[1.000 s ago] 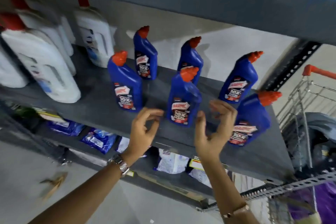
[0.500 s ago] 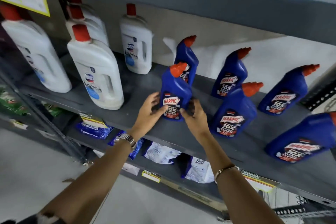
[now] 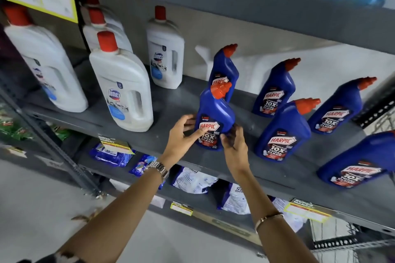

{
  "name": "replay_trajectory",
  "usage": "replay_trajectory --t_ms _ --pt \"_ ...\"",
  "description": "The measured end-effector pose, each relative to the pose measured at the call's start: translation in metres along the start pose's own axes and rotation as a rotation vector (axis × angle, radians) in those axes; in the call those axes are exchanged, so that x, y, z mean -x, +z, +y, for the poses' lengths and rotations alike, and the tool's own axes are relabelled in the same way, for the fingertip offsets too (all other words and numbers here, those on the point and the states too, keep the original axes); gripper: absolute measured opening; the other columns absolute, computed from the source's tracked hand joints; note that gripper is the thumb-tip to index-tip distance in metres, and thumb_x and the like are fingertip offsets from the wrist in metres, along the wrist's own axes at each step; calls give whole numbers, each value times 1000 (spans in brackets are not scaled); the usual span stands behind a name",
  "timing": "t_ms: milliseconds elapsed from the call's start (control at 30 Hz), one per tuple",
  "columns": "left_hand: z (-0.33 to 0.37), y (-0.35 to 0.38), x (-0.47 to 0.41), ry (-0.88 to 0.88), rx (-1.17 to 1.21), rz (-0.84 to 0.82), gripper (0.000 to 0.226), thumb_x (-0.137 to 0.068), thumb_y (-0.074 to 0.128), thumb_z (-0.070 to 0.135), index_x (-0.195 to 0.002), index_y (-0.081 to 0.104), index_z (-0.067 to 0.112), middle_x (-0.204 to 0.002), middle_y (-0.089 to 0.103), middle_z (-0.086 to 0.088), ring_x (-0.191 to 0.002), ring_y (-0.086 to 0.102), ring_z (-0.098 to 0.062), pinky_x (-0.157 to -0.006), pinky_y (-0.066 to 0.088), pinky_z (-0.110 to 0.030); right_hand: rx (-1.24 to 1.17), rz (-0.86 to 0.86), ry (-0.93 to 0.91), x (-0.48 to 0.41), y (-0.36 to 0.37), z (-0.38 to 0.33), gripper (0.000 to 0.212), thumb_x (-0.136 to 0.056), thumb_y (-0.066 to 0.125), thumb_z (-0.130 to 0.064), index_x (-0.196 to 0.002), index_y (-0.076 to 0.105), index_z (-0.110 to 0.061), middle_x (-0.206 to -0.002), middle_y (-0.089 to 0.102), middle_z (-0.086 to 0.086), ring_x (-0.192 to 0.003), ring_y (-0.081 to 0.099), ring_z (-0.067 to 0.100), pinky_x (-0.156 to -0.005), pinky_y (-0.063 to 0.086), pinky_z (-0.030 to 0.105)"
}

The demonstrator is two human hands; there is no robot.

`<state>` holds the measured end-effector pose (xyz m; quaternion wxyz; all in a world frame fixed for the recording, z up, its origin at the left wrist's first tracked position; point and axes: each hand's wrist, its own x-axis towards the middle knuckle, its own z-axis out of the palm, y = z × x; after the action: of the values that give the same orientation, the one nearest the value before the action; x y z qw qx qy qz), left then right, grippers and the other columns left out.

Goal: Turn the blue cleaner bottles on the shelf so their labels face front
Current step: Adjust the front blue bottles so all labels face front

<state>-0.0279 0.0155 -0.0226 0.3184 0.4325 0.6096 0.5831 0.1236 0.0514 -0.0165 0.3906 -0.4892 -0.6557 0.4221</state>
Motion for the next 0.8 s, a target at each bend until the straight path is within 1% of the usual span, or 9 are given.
replay_trajectory --t_ms 133,233,367,433,533,600,667,733,800 --pt "2 -1 2 4 4 -2 47 -78 71 25 -118 50 12 -117 61 -5 -107 60 -16 -91 52 -32 -4 7 7 4 3 -3 32 -91 52 -14 -121 43 -17 -121 57 16 -106 59 24 -95 49 42" --pt "1 -1 4 18 14 6 44 -77 72 26 -115 51 17 -115 61 -2 -105 60 -15 -89 52 -29 -2 4 7 5 3 -4 34 -91 52 -12 -123 43 -18 -121 57 15 -106 58 23 -96 49 44" --pt "1 -1 6 31 12 8 40 -77 72 26 -111 51 21 -109 61 5 -101 60 -6 -80 52 -13 -11 -11 4 5 1 -4 39 -91 52 -11 -127 42 -17 -123 55 14 -106 57 20 -97 48 40" --pt "0 0 7 32 29 15 39 -77 72 25 -110 51 23 -109 62 4 -100 60 -5 -81 52 -14 -13 -15 7 5 1 -3 38 -91 52 -11 -127 41 -18 -124 55 14 -106 56 20 -96 48 39" --pt "-2 0 6 40 26 33 43 -77 72 25 -113 52 19 -114 63 -1 -103 61 -11 -84 53 -21 -20 -18 8 6 2 -3 38 -91 51 -11 -127 41 -17 -124 55 13 -106 56 19 -89 47 29" --pt "-2 -1 5 34 19 20 42 -77 72 26 -113 51 20 -114 62 0 -105 61 -12 -82 53 -19 -21 -16 6 6 2 -3 38 -91 51 -11 -127 41 -16 -124 55 13 -106 56 19 -86 45 26" --pt "-2 0 7 18 26 6 43 -78 71 25 -114 50 20 -115 61 0 -107 60 -14 -81 52 -15 -36 -16 7 7 1 -6 39 -91 52 -11 -129 41 -16 -124 56 12 -106 57 18 -88 47 27" --pt "-2 3 15 32 60 67 46 -79 71 23 -119 49 17 -121 58 -3 -113 56 -13 -89 49 -18 -78 -17 2 12 -3 -8 42 -89 55 -8 -129 43 -15 -122 58 7 -107 58 14 -92 51 26" --pt "-2 12 32 67 113 231 44 -80 69 19 -120 49 17 -122 55 -4 -115 53 -10 -98 43 -20 -112 34 -11 24 -13 -9 45 -87 58 -6 -128 45 -17 -120 59 0 -110 57 9 -93 48 16"
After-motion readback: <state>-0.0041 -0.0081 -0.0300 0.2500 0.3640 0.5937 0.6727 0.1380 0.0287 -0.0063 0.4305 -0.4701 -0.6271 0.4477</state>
